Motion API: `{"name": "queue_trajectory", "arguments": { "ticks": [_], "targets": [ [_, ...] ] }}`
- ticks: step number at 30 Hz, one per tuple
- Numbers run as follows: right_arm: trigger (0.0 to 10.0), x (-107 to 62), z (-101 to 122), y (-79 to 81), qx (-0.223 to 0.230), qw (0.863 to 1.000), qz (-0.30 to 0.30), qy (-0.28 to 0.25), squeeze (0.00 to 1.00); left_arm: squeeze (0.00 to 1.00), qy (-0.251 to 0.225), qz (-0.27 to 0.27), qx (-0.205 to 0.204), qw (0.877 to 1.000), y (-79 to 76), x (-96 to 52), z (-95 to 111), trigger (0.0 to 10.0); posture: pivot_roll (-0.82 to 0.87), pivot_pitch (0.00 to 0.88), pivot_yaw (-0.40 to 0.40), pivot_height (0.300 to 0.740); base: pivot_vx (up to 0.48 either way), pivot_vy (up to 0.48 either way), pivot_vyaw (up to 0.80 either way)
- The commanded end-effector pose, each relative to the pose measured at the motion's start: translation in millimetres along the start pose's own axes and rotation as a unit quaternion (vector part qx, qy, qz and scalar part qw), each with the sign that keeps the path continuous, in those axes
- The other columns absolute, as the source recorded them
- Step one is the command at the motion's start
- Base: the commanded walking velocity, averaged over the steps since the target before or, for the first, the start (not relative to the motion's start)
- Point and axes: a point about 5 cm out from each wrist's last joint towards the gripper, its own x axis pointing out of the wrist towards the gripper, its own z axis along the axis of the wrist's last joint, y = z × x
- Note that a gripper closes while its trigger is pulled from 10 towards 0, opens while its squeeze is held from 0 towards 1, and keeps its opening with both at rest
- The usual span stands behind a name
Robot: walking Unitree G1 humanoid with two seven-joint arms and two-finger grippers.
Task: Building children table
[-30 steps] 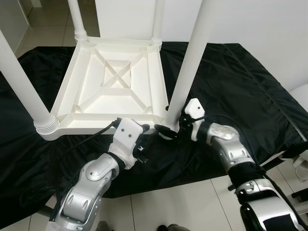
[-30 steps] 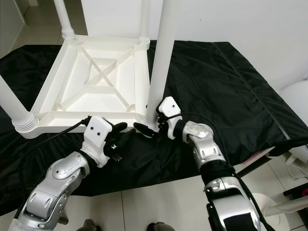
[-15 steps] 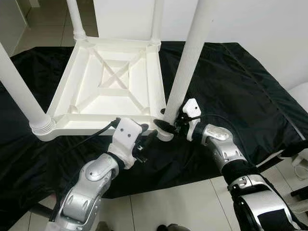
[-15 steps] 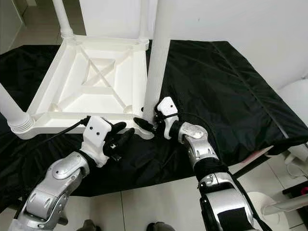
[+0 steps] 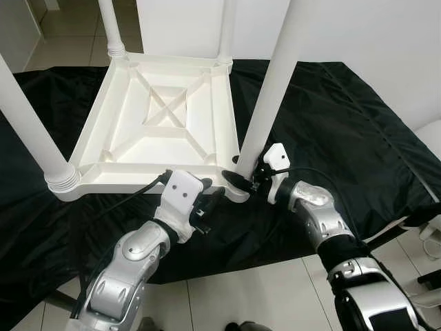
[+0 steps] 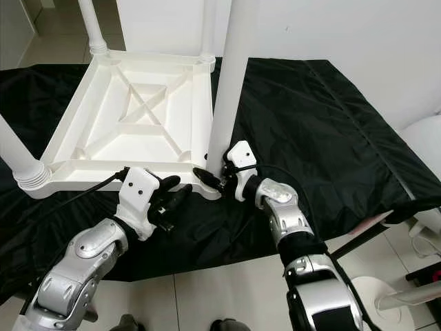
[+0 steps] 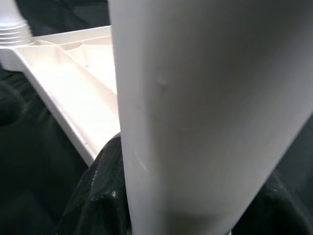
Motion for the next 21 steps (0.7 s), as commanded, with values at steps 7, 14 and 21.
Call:
{"name": "queue_trajectory", "arguments": {
  "ticks": [7, 14, 21],
  "targets": [
    [10.0, -7.0, -8.4, 13.0, 0.013, 0.99, -0.13, 0.044, 0.0, 0.0, 0.008, -0.004, -0.002, 1.0, -3.4, -2.7, -2.0, 10.0, 0.04, 0.083, -0.055, 0.74, 0.0, 0.0, 0.0],
    [10.0, -13.0, -1.6, 28.5, 0.045, 0.947, -0.317, 0.029, 0.0, 0.0, 0.01, -0.009, -0.004, 1.0, -6.2, -2.3, -3.1, 10.0, 0.04, 0.078, -0.048, 0.74, 0.0, 0.0, 0.0],
    [10.0, -5.0, 11.0, 45.4, 0.044, 0.945, -0.325, 0.015, 0.0, 0.0, 0.008, -0.02, -0.002, 1.0, -6.3, 1.2, -2.0, 10.0, 0.02, 0.065, -0.034, 0.74, 0.0, 0.0, 0.0]
  ]
}}
